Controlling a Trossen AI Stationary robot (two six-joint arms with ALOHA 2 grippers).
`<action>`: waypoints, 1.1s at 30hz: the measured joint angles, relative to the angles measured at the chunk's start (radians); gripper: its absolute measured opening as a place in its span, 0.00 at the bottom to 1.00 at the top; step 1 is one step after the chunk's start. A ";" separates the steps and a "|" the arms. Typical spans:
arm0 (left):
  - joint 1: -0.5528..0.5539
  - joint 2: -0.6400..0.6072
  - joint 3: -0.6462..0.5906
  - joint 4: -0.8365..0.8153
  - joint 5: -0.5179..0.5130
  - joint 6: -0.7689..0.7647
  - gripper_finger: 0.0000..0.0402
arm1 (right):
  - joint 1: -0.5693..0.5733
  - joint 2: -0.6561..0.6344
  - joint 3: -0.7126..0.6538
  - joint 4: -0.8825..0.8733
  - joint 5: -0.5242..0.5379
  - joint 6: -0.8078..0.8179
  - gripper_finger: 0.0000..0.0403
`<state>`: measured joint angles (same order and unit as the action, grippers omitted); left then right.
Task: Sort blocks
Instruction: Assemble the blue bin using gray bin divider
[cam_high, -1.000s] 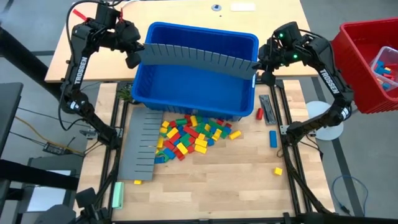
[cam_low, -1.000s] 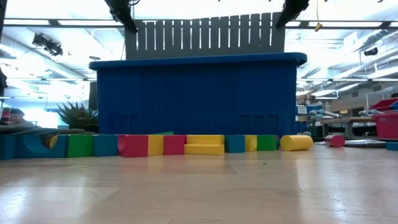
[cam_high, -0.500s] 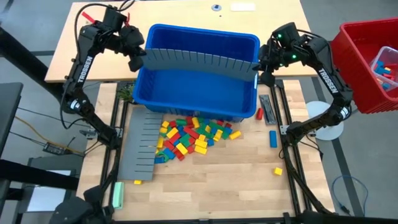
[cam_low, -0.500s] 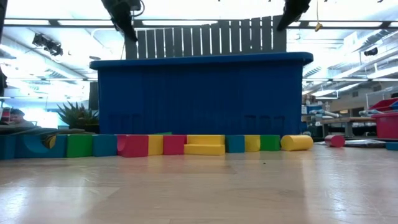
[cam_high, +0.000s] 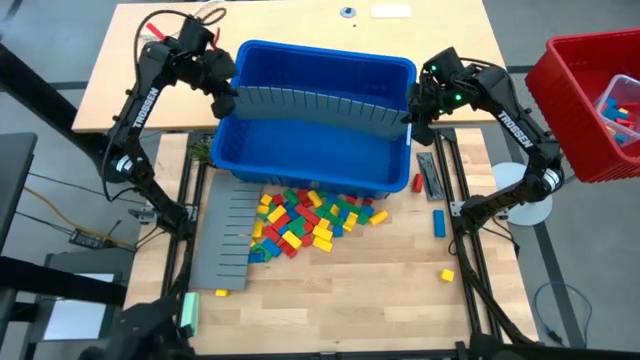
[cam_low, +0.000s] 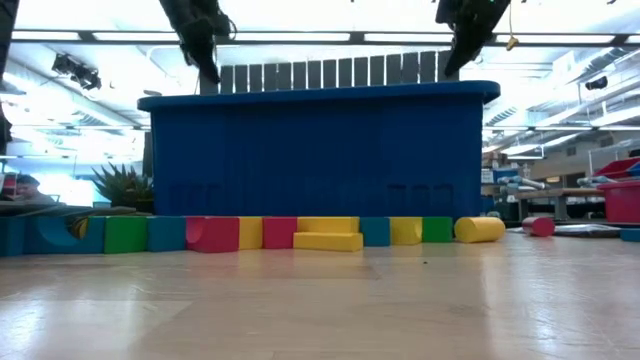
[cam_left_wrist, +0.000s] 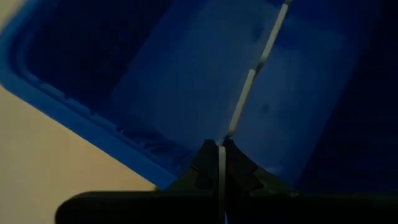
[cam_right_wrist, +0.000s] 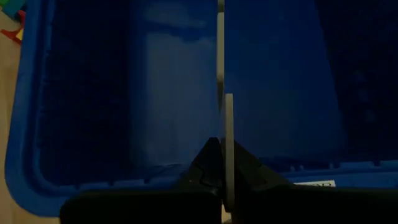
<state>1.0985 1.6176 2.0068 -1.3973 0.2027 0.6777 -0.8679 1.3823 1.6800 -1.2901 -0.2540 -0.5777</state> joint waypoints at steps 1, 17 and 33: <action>0.000 0.000 -0.020 0.001 -0.001 0.000 0.02 | -0.001 0.000 -0.006 0.005 0.000 0.001 0.00; 0.000 -0.001 -0.243 0.084 0.026 -0.001 0.02 | -0.002 -0.001 -0.214 0.097 -0.001 0.007 0.00; -0.007 0.000 -0.191 0.076 0.021 -0.026 0.26 | -0.002 -0.002 -0.174 0.090 0.073 0.053 0.22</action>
<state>1.0916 1.6173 1.8155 -1.3212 0.2238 0.6514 -0.8703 1.3802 1.5061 -1.2000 -0.1813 -0.5243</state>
